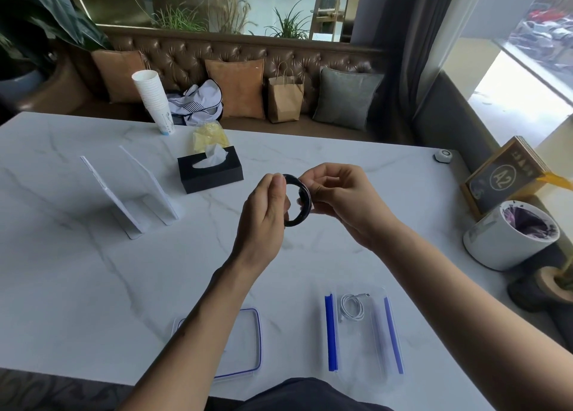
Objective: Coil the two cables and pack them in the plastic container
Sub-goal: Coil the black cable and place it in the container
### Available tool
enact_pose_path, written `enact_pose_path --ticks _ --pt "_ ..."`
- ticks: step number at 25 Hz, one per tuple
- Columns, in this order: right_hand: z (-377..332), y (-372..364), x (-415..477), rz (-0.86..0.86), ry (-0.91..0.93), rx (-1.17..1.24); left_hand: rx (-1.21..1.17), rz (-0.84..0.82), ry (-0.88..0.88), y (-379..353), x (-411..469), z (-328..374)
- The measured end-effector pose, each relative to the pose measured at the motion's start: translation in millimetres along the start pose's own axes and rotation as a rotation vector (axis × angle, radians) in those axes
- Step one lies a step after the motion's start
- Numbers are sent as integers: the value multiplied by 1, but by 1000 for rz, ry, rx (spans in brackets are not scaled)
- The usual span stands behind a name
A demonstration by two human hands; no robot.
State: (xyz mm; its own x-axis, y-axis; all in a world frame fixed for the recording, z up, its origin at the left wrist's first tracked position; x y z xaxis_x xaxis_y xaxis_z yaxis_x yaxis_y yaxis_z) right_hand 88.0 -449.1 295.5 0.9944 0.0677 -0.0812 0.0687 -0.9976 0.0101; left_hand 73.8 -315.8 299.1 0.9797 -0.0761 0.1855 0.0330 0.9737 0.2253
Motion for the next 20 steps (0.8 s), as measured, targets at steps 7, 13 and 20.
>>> enact_pose_path --ticks 7,13,20 --pt "-9 9 0 -38 25 -176 70 63 28 1 14 -7" --pt "-11 18 1 -30 12 -61 60 -19 36 -14 24 -4" --pt "-14 20 2 -21 -3 102 81 -66 59 -21 31 -5"
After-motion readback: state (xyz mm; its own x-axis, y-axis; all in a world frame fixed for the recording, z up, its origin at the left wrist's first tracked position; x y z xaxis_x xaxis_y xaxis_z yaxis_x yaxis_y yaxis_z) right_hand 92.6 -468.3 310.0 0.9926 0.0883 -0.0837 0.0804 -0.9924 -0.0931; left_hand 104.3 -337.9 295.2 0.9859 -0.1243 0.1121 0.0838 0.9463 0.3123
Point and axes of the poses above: each hand's wrist, its own x-axis towards the middle knuckle, its own y-axis out of the back of the hand, z = x × y, the point moved 10 cm from there along x, towards the middle knuckle, and after that the axes turned 1 degree about x, right-handed, at the moved point
